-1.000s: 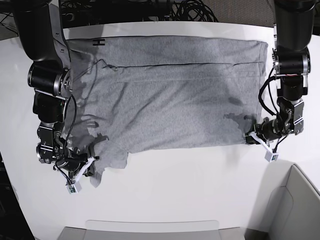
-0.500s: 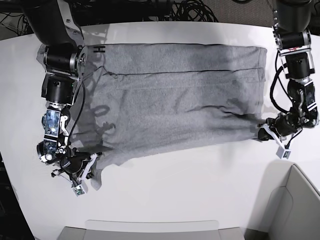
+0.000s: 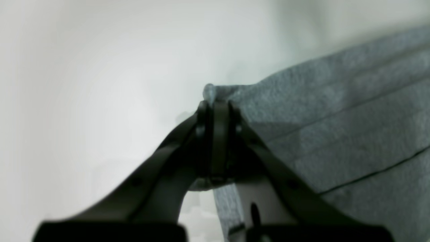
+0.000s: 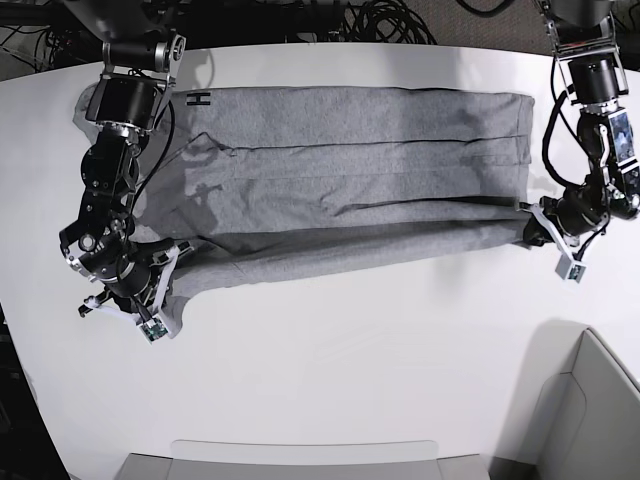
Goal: Fold the T-shirt properly
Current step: 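Lift the hem and fold it over onto the folded edge with both grippers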
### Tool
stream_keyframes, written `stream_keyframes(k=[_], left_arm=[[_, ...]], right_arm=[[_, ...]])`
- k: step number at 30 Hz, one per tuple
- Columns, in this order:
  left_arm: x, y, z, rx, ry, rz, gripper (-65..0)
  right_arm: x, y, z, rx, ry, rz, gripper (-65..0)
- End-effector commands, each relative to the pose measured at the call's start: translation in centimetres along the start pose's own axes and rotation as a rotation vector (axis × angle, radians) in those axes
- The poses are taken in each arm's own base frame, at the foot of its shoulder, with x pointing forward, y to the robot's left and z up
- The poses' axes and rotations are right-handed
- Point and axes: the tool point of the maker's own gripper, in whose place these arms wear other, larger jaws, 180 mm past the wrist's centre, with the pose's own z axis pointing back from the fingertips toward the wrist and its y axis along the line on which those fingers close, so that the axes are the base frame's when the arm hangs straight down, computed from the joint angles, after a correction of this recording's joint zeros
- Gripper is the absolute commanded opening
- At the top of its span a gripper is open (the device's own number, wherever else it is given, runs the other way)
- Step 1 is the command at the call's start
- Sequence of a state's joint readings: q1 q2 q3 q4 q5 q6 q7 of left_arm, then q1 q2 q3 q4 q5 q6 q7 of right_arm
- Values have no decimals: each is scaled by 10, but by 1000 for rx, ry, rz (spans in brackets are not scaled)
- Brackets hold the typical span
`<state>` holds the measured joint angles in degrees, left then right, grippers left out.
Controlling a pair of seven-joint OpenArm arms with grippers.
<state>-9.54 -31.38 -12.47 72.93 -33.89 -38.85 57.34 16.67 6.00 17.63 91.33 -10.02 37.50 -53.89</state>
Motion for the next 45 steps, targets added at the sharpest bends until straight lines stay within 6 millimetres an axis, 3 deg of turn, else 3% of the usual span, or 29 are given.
stream_keyframes(k=[1,5,8,18,28,36,45], left_arm=[[17,13,15,36,-49,-15,-650],[11,23,38,88,-28,-20,-650],[3,18,50,108,-6,-55,-650],[-43,-1,54,89,81,-80,-650],[-65,-7,74,115,104,-98,-650],[-95,-21,73,86,152,-72,-650],[-102,-15,74,120,189,-90,-647]], right_arm=[[15,-10,10,-29,-49,21,-650],[-2,-4,26,-46,4,61,-650],[-19,-12,40,-89,39,27,-650],[-68,14,62,-81,111,12,-650],[-115,-6,89,-168,200,-67,-650],[-149,29,93,-98,272,-114,-650],[-165,48,95,-60,315,-130,-650]])
